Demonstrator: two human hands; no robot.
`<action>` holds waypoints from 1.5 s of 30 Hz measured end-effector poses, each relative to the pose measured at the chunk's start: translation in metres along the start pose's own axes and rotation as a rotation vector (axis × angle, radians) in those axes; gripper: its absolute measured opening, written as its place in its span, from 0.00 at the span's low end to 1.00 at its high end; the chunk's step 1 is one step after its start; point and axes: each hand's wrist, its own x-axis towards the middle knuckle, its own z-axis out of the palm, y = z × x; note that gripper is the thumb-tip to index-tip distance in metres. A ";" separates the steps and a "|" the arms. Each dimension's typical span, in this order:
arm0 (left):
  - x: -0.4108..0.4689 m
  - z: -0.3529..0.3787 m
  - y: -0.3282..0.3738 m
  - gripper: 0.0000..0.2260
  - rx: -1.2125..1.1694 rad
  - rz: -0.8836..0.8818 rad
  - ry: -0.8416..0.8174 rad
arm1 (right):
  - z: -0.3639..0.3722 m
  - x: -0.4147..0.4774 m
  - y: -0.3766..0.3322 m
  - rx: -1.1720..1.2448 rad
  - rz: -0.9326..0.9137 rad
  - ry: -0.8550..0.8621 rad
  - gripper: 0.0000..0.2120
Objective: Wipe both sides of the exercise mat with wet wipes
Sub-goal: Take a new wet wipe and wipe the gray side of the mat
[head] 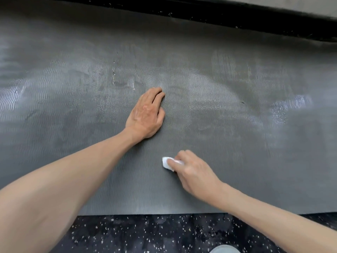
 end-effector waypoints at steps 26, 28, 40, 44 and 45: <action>0.001 0.000 -0.002 0.19 0.007 0.007 0.002 | 0.010 -0.044 -0.017 0.018 0.007 0.011 0.12; 0.000 0.000 -0.003 0.19 0.013 0.005 0.003 | 0.010 -0.076 -0.029 0.007 -0.179 -0.126 0.14; 0.000 0.000 -0.002 0.19 0.021 0.005 -0.004 | 0.009 -0.084 -0.011 0.006 -0.098 -0.097 0.21; -0.001 0.001 -0.001 0.19 0.024 0.011 -0.012 | -0.007 -0.050 0.021 0.087 -0.022 0.028 0.13; 0.000 0.001 0.000 0.19 0.021 0.011 -0.009 | -0.013 -0.033 0.034 0.062 0.049 0.119 0.12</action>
